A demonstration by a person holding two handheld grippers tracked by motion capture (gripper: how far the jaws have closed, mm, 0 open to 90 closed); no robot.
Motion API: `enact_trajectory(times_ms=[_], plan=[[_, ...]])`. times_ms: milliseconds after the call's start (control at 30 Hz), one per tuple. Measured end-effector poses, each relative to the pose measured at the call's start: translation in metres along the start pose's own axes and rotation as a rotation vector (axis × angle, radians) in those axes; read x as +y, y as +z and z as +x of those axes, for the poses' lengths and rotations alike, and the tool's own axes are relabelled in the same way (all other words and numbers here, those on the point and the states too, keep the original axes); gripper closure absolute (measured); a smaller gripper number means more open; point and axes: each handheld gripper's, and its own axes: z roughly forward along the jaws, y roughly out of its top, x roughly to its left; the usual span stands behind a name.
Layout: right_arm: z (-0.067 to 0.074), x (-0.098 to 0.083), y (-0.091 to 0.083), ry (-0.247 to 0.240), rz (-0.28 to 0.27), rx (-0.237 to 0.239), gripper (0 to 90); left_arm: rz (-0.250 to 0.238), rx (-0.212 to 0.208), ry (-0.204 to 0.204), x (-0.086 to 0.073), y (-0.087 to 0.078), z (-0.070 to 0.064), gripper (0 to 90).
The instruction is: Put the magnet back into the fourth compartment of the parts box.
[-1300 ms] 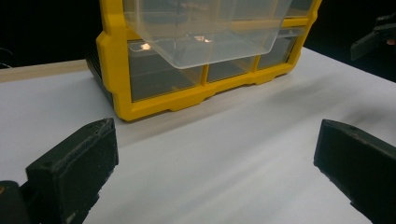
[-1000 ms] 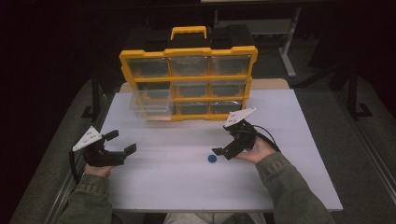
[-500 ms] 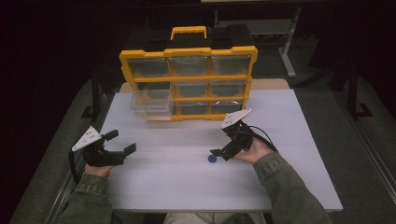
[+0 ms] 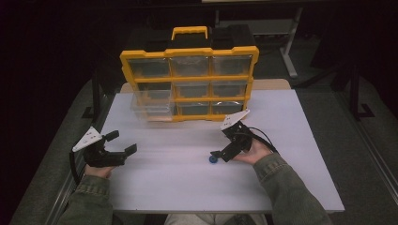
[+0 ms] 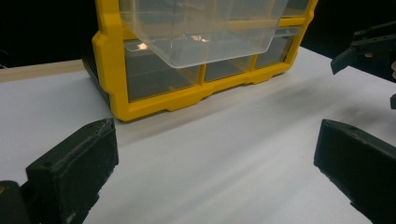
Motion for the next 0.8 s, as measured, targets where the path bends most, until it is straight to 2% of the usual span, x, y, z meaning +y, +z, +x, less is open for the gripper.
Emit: enact_trajectory(times_ms=[567, 767, 800], plan=[[0.003, -0.002, 0.014, -0.016, 0.062, 0.020, 0.0, 0.005, 0.001, -0.003, 0.000, 0.001, 0.000, 0.0], [0.003, -0.003, 0.020, -0.007, 0.076, 0.029, 0.0, 0.005, 0.001, -0.004, 0.000, 0.001, 0.000, 0.0], [0.004, -0.004, 0.023, -0.006, 0.095, 0.031, 0.0, 0.006, 0.001, -0.003, 0.000, 0.001, 0.000, 0.0]])
